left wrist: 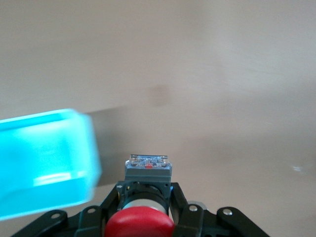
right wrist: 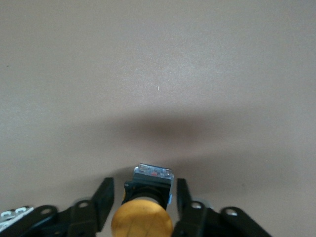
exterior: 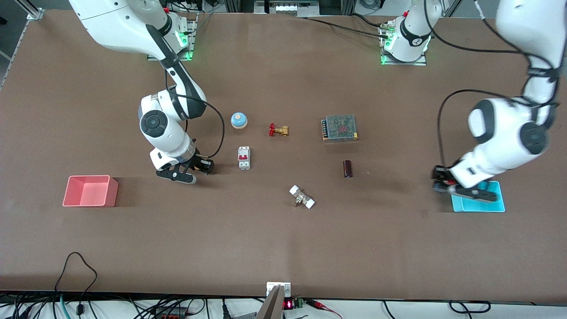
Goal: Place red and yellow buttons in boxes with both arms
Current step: 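Carry the yellow button to the pink box while the left gripper carries red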
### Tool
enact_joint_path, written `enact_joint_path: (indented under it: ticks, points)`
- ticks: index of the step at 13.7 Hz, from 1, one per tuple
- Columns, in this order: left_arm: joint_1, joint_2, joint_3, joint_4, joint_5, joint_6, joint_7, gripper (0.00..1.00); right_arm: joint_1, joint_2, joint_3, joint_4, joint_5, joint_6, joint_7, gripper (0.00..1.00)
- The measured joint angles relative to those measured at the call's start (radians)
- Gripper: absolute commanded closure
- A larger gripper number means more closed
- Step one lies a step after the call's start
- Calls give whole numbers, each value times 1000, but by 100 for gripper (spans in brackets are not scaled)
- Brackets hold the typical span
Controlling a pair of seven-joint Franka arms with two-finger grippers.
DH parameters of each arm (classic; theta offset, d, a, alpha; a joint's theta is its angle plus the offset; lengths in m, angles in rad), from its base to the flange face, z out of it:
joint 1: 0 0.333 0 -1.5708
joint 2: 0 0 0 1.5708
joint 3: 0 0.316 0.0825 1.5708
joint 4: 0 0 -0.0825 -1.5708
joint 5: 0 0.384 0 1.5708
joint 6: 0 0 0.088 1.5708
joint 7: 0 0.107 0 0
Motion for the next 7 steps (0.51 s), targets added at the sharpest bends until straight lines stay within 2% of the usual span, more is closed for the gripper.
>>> enact_joint_path:
  ticks: [3, 7]
  points:
    - [93, -1, 2, 1, 15, -3, 8, 77, -1, 0, -1, 2, -4, 0, 0, 68]
    - [143, 72, 2, 42, 15, -1, 6, 79, -1, 0, -1, 2, -13, 0, 0, 70]
